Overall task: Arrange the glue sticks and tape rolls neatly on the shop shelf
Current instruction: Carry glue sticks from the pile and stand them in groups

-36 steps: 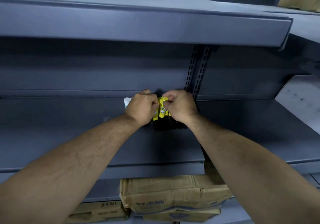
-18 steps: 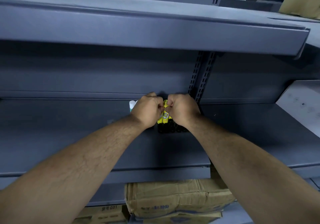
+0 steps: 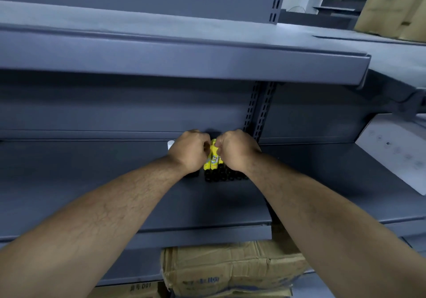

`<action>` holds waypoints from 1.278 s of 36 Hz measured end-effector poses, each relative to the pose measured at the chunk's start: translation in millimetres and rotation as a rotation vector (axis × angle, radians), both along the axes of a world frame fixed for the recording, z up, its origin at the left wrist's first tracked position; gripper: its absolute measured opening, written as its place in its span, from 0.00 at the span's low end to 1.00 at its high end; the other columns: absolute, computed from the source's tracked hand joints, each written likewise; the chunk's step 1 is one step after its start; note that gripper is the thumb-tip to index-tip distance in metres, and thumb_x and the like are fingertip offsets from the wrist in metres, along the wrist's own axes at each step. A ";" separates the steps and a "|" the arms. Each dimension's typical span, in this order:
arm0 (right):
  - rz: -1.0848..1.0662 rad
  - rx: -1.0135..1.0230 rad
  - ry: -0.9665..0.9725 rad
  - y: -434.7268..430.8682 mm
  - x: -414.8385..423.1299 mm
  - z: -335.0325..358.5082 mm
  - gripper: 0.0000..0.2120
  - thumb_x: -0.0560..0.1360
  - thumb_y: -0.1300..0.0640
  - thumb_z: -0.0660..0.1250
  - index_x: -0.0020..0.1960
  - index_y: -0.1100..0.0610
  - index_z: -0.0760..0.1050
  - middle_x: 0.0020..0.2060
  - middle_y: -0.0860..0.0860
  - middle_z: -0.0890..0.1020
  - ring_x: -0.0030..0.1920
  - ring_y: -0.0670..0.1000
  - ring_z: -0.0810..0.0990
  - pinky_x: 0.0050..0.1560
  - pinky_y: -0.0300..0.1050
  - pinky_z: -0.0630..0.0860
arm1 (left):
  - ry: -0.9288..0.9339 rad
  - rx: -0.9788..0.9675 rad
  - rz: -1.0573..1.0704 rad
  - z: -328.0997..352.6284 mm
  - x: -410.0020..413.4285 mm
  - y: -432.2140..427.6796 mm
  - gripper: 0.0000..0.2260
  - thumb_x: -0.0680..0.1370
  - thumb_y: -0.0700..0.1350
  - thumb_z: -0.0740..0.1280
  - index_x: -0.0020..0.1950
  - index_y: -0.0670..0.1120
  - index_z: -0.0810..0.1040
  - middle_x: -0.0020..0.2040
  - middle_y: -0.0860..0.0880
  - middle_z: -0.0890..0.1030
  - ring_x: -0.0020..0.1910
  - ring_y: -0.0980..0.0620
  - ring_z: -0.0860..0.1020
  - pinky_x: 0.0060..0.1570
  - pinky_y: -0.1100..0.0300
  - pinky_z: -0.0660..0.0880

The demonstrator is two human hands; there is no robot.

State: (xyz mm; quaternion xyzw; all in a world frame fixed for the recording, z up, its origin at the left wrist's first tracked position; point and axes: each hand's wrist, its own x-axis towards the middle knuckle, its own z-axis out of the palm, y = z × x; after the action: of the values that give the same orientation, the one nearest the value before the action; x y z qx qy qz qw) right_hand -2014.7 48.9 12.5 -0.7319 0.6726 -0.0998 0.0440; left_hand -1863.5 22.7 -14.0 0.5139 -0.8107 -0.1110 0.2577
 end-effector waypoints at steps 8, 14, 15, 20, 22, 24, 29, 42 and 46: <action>0.079 -0.231 0.087 16.5 -1.1 3.4 0.17 0.79 0.50 0.62 0.65 0.53 0.79 0.59 0.51 0.81 0.63 0.55 0.73 0.57 0.48 0.76 | -0.276 -0.032 0.060 26.6 9.3 24.6 0.34 0.71 0.54 0.51 0.78 0.48 0.65 0.78 0.49 0.65 0.77 0.50 0.61 0.76 0.56 0.56; 0.240 -0.162 0.097 18.7 27.2 4.9 0.23 0.82 0.48 0.59 0.75 0.53 0.69 0.76 0.49 0.67 0.75 0.53 0.60 0.74 0.45 0.61 | -0.362 0.054 0.173 30.3 42.2 45.5 0.30 0.80 0.52 0.55 0.81 0.50 0.53 0.81 0.51 0.53 0.80 0.53 0.49 0.78 0.53 0.45; 0.271 -0.155 0.093 18.8 35.2 4.6 0.24 0.82 0.48 0.59 0.76 0.53 0.67 0.77 0.49 0.66 0.76 0.52 0.59 0.74 0.43 0.58 | -0.372 0.065 0.201 29.8 51.3 49.7 0.30 0.80 0.53 0.54 0.82 0.50 0.52 0.82 0.51 0.53 0.80 0.53 0.49 0.78 0.53 0.45; 0.409 -0.104 0.009 24.2 89.9 0.1 0.24 0.82 0.48 0.59 0.77 0.52 0.66 0.79 0.48 0.63 0.78 0.51 0.56 0.76 0.44 0.56 | -0.392 0.104 0.359 26.5 106.9 81.3 0.30 0.80 0.53 0.54 0.82 0.49 0.52 0.82 0.50 0.52 0.80 0.52 0.49 0.78 0.54 0.45; 0.462 -0.074 -0.016 31.3 115.5 -0.8 0.24 0.82 0.49 0.59 0.77 0.52 0.66 0.79 0.48 0.62 0.78 0.51 0.56 0.77 0.47 0.57 | -0.406 0.106 0.414 24.7 133.8 95.9 0.31 0.79 0.54 0.52 0.82 0.48 0.53 0.82 0.50 0.53 0.80 0.52 0.49 0.78 0.52 0.46; 0.509 -0.071 -0.034 40.2 142.6 -0.9 0.22 0.83 0.50 0.59 0.76 0.52 0.67 0.78 0.48 0.64 0.77 0.52 0.57 0.74 0.48 0.59 | -0.418 0.115 0.469 22.5 164.0 109.7 0.32 0.78 0.55 0.51 0.82 0.48 0.53 0.82 0.49 0.53 0.80 0.51 0.49 0.78 0.51 0.46; 0.634 -0.091 -0.046 62.0 217.1 0.6 0.22 0.83 0.51 0.58 0.76 0.51 0.67 0.78 0.47 0.64 0.77 0.51 0.57 0.73 0.47 0.60 | -0.358 0.098 0.591 21.6 238.6 149.7 0.33 0.76 0.55 0.48 0.82 0.49 0.54 0.81 0.51 0.54 0.80 0.51 0.49 0.78 0.52 0.46; 0.850 -0.074 -0.013 141.8 470.5 2.9 0.22 0.85 0.48 0.55 0.77 0.50 0.66 0.78 0.48 0.64 0.78 0.51 0.57 0.74 0.45 0.59 | -0.268 0.104 0.790 14.6 474.5 269.2 0.34 0.75 0.57 0.48 0.82 0.51 0.55 0.81 0.52 0.54 0.80 0.53 0.48 0.78 0.52 0.43; 0.902 -0.061 -0.026 162.9 544.8 5.6 0.21 0.84 0.49 0.56 0.76 0.52 0.69 0.76 0.49 0.67 0.76 0.52 0.59 0.73 0.44 0.59 | -0.236 0.114 0.860 18.3 539.2 298.7 0.35 0.74 0.56 0.47 0.82 0.50 0.54 0.81 0.52 0.53 0.80 0.53 0.48 0.78 0.52 0.43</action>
State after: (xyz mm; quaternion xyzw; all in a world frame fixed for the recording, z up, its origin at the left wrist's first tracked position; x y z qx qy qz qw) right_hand -1469.9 211.7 18.1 -0.9515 0.2827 -0.0994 0.0701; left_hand -1324.3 321.3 4.3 0.8266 -0.5399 0.0210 0.1574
